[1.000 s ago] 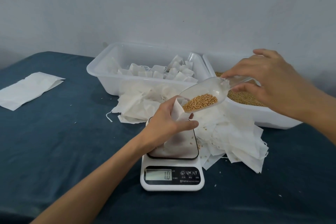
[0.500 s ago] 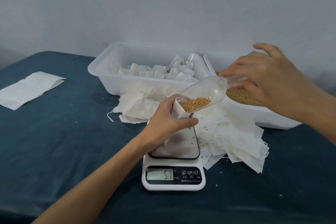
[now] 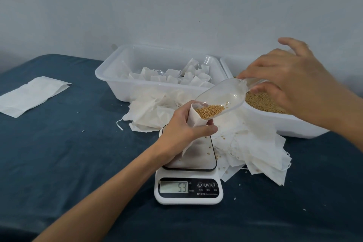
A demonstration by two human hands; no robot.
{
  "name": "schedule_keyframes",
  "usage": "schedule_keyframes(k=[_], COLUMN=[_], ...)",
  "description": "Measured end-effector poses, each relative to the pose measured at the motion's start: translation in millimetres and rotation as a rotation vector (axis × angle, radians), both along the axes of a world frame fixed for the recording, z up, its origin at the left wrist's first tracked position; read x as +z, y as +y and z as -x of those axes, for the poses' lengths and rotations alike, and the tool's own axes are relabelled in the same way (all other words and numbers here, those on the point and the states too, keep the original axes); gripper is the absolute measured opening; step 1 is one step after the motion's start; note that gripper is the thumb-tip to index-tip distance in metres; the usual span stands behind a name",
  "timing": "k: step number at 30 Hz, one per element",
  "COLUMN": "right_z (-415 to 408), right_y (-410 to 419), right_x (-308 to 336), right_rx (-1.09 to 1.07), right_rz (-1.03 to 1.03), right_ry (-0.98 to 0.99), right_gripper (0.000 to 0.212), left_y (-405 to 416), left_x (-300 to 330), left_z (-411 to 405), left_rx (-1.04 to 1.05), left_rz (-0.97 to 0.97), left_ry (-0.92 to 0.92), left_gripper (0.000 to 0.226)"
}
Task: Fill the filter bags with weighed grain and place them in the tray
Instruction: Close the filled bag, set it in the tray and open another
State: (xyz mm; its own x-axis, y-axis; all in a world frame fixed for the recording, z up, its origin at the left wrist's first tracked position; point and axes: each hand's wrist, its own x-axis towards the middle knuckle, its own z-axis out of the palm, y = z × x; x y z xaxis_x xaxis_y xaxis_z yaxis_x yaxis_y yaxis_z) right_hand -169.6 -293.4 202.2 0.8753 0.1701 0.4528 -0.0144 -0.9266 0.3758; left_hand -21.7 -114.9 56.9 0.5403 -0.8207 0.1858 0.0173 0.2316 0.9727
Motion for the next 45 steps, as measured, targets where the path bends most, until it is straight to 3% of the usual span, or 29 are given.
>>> schedule_keyframes(k=[45], right_z=[-7.6], right_y=[9.6], right_x=[4.3], right_rx=[0.042], right_rz=[0.16], right_ry=[-0.044], right_gripper=[0.029], left_y=[4.1], left_x=[6.4], left_z=[1.4], left_rx=[0.098], left_rz=[-0.042], left_ry=[-0.025], left_gripper=[0.047])
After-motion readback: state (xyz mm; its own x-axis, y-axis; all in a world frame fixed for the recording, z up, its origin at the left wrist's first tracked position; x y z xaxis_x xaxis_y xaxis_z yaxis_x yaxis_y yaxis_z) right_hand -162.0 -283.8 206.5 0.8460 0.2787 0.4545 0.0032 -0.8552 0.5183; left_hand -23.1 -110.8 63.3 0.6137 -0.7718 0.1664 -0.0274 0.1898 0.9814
